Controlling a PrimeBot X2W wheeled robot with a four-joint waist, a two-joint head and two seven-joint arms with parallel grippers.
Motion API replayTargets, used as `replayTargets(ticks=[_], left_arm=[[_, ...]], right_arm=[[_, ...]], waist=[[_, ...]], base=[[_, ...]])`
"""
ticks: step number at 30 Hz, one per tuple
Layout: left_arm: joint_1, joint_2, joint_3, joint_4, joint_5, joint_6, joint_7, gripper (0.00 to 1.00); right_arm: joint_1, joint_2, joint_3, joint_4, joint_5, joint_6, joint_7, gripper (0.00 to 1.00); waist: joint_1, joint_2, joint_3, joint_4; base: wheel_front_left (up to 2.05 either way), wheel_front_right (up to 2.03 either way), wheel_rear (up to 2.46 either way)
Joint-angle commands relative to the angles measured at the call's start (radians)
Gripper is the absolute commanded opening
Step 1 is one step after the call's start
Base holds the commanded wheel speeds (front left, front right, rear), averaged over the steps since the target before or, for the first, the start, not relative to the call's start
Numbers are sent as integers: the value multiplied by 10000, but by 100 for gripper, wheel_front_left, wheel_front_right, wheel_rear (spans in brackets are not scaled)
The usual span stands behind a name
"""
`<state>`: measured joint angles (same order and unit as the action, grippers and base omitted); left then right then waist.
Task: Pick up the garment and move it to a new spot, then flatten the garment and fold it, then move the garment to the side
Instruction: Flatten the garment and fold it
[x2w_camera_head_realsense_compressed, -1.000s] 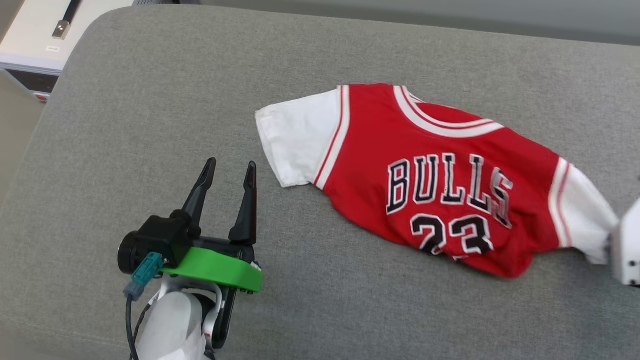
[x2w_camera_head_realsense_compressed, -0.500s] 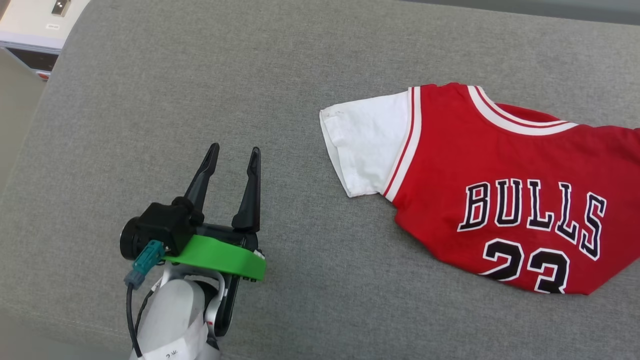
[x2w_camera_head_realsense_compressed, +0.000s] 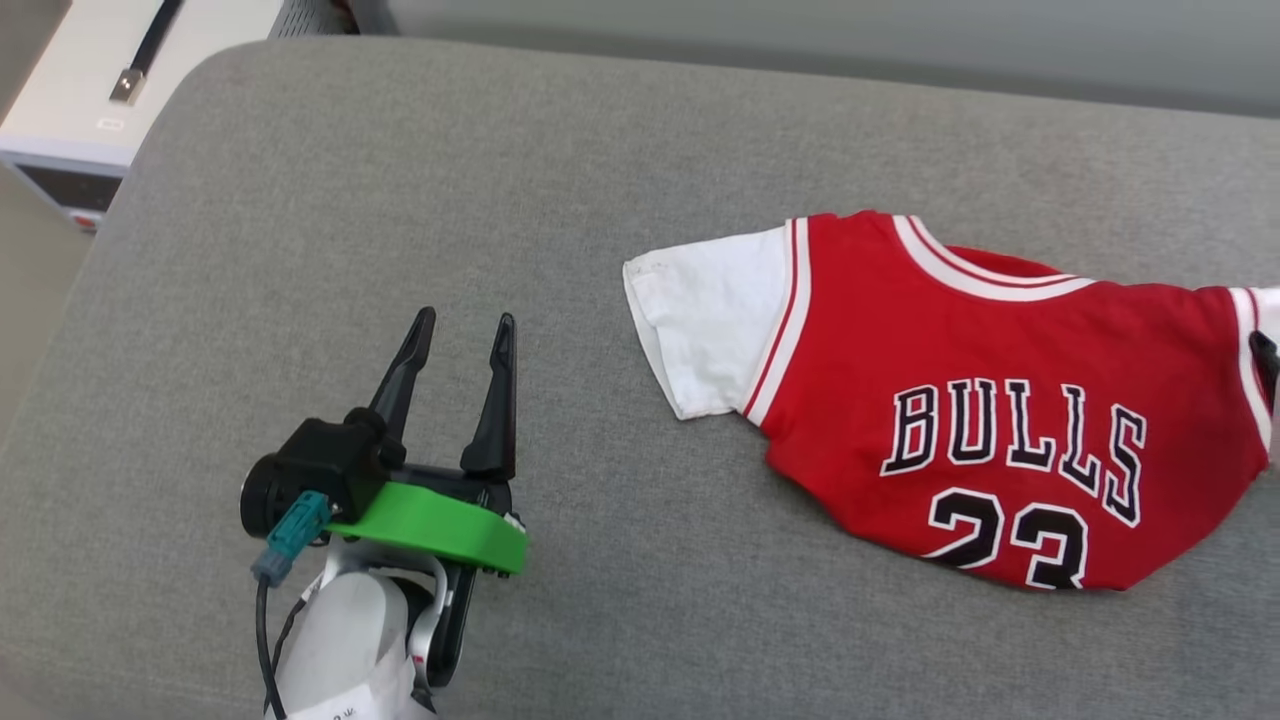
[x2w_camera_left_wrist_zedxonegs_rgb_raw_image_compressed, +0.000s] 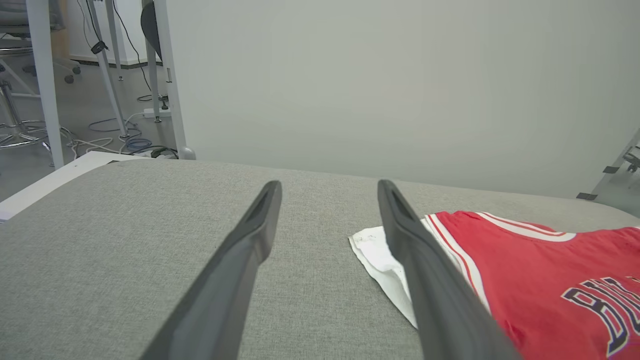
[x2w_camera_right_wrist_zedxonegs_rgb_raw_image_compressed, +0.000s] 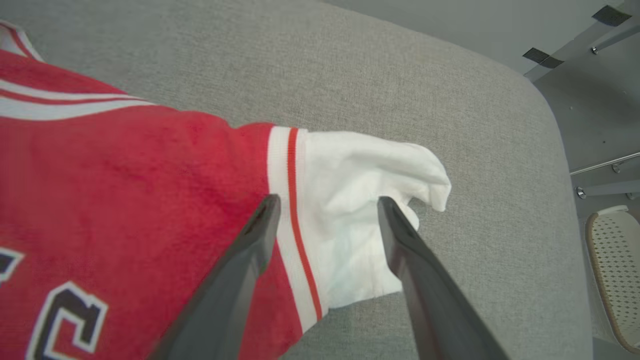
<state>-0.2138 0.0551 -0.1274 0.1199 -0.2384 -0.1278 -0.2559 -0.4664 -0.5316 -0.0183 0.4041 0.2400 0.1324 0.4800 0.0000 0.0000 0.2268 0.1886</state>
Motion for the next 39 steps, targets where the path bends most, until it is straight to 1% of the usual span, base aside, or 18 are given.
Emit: replayTargets(ticks=[1,5,12,16,19,22,29,33,34,35,36,39], left_arm=[[156,-49,-14,41,14,-28,-59,100],[270,-49,-32,46,26,-28,-59,100],[473,-49,-127,-29,-24,-29,-59,100],[469,-49,-136,-64,-55,-29,-59,100],[410,-49,-159,-130,-94,-29,-59,100],[361,-49,-191,-150,-132,-29,-59,100],[294,-49,-185,-153,-220,-29,-59,100],[270,-49,-163,-164,-275,-29,-59,100],[270,-49,-156,-160,-279,-29,-59,100],[274,-49,-142,-150,-283,-29,-59,100],[281,-49,-127,-136,-286,-29,-59,100],[330,-49,-108,-67,-293,-29,-59,100]], right_arm=[[201,98,74,-228,240,-17,78,100],[552,339,463,-1230,992,-17,930,100],[1268,497,1931,-3210,2414,-17,3037,100],[1582,555,2533,-3702,2837,-17,3968,100],[1612,519,2866,-3664,2818,-17,4213,100],[1519,454,3210,-3354,2713,-17,4257,100],[1237,184,3857,-2105,2346,-17,4174,100],[1223,211,4164,-1551,2519,-17,4115,100],[1233,251,4215,-1473,2624,-17,4122,48],[1245,311,4256,-1403,2771,-17,4120,14],[1252,349,4286,-1361,2867,-17,4112,0],[1327,436,4434,-1285,3166,-17,4113,0]], waist=[[0,0,-447,-276],[0,0,-738,-304],[0,0,-851,-61],[0,0,-725,169],[0,0,-596,369],[0,0,-472,574],[0,0,-212,915],[0,0,-141,991],[0,0,-144,992],[0,0,-157,986],[0,0,-180,973],[0,0,-364,892]], base=[[0,0,0],[0,0,0],[0,0,0],[0,0,0],[0,0,0],[0,0,0],[0,0,0],[0,0,0],[0,0,0],[0,0,0],[0,0,0],[0,0,0]])
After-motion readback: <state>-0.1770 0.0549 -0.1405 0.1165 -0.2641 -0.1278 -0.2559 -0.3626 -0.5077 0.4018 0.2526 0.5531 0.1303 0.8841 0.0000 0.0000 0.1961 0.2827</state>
